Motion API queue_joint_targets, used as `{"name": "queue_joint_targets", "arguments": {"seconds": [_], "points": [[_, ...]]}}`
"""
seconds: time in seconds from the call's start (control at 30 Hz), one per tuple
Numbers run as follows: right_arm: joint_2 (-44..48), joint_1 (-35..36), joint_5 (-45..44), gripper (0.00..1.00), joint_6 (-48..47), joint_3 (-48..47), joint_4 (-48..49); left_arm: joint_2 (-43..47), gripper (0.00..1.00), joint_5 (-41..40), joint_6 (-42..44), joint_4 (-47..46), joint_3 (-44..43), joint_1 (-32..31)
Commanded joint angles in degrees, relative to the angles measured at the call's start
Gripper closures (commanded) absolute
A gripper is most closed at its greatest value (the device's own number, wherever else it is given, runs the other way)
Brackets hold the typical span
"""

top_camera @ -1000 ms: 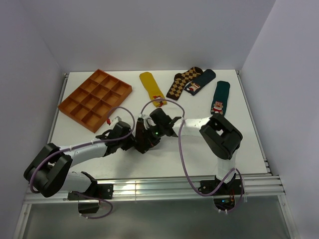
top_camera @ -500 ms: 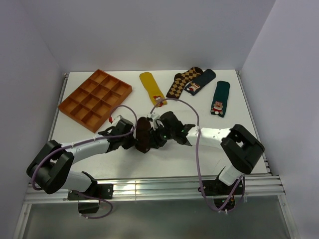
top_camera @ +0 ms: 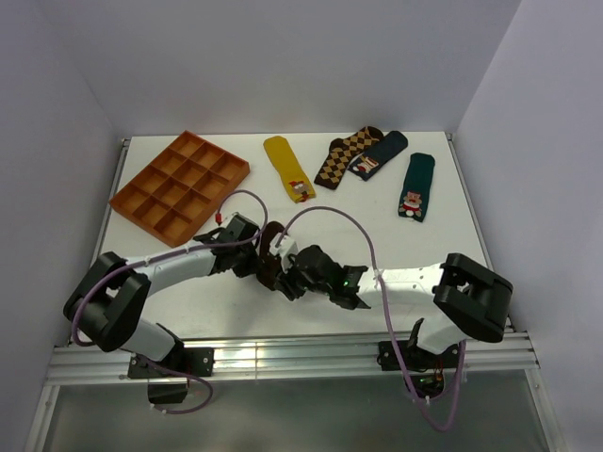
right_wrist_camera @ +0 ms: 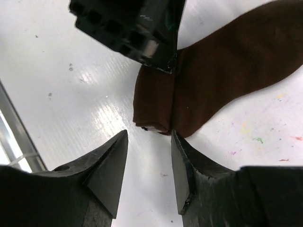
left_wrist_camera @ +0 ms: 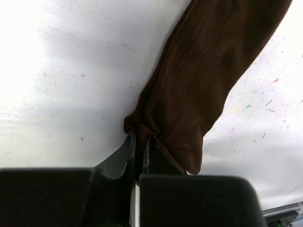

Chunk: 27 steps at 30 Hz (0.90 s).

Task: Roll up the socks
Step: Roll the sock at the center of the board.

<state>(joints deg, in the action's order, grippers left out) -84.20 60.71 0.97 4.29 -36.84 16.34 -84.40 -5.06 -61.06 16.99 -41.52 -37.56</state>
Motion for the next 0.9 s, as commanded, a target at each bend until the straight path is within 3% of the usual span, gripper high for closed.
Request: {"name": "queue_joint_targets", "arguments": {"seconds": [0.0,0.2,0.23,0.27,0.6,0.87], "points": [[2.2,3.8,-11.7,0.51,-3.0,0.5,5.7,-3.7,1.0,2.1,5.1,6.8,-1.5,0.6],[-0.7,8.2,-15.6,0.46,-7.4,-2.6,4.4,-4.6,1.0,3.2,7.4,7.5,-2.7,2.1],[-1.5,8.8,-16.7,0.3,-8.0,-3.1,4.4,-4.6,1.0,3.2,7.6,7.6,-2.9,2.3],[-1.8,9.2,-17.1,0.2,-8.6,-3.2,4.5,-4.5,1.0,3.3,7.7,7.7,-3.0,2.3],[-8.8,12.8,-22.4,0.2,-12.5,-7.5,2.7,-5.5,1.0,4.4,9.1,7.6,-3.9,2.8],[-12.6,15.4,-26.4,0.35,-14.1,-10.0,1.4,-5.9,1.0,4.5,9.1,7.2,-3.8,2.8]]}}
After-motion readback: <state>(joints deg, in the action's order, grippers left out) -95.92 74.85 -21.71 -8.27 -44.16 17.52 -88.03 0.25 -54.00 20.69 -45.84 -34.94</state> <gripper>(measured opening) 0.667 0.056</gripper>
